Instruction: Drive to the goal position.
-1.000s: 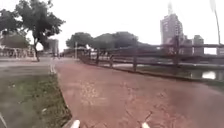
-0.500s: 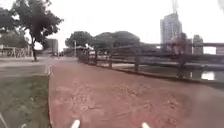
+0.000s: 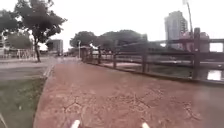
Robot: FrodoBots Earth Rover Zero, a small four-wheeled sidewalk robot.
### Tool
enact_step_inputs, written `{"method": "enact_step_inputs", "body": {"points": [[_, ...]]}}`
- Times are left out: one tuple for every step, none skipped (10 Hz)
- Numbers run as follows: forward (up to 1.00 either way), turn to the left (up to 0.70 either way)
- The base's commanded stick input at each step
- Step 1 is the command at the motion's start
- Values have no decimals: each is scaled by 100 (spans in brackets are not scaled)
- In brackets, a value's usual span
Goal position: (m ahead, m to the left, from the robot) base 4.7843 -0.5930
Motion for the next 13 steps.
{"method": "enact_step_inputs", "body": {"points": [[70, 5], [70, 35], [70, 35], [70, 35], [70, 35], [70, 35], [70, 35], [70, 35], [70, 23], [70, 0], [70, 0], [70, 0], [70, 0]]}}
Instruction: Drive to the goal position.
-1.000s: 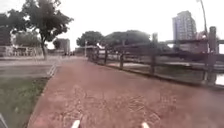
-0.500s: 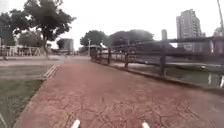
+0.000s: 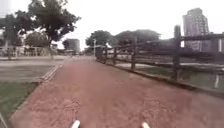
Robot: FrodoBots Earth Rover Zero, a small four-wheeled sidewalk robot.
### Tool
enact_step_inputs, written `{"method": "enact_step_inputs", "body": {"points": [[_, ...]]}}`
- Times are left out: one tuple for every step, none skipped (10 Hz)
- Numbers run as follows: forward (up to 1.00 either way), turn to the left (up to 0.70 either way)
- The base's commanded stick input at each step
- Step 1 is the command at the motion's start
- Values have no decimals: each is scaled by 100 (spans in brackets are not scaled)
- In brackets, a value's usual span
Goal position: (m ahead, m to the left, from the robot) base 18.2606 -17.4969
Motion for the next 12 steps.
{"method": "enact_step_inputs", "body": {"points": [[70, 0], [70, 0], [70, 0], [70, 0], [70, 0], [70, 0], [70, 0], [70, 0], [70, 0], [70, 0], [70, 0], [70, 0]]}}
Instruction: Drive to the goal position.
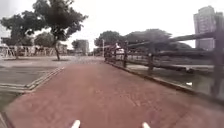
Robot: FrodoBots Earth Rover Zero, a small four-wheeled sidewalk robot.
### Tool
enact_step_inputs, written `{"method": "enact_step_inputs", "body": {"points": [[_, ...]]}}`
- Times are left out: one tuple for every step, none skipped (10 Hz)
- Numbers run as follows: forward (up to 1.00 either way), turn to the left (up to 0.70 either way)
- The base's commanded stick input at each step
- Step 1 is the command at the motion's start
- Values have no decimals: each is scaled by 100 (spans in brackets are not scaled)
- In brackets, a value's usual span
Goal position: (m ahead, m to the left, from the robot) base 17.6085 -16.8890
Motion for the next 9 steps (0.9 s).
{"method": "enact_step_inputs", "body": {"points": [[70, 0], [70, 0], [70, 0], [70, 0], [70, 0], [70, 0], [70, 0], [70, 0], [70, 0]]}}
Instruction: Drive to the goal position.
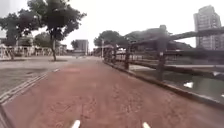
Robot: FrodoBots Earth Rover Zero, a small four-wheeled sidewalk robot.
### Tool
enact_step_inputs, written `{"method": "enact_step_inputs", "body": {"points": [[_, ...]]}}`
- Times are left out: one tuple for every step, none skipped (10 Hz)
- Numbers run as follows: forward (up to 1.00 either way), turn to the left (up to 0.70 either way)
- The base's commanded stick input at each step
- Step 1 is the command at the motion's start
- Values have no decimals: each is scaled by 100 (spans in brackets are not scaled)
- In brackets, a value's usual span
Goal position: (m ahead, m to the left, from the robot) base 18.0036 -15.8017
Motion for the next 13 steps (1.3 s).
{"method": "enact_step_inputs", "body": {"points": [[70, 0], [70, 0], [70, 0], [70, 0], [70, 0], [70, 0], [70, 0], [70, 0], [70, 0], [70, 0], [70, 0], [70, 0], [70, 0]]}}
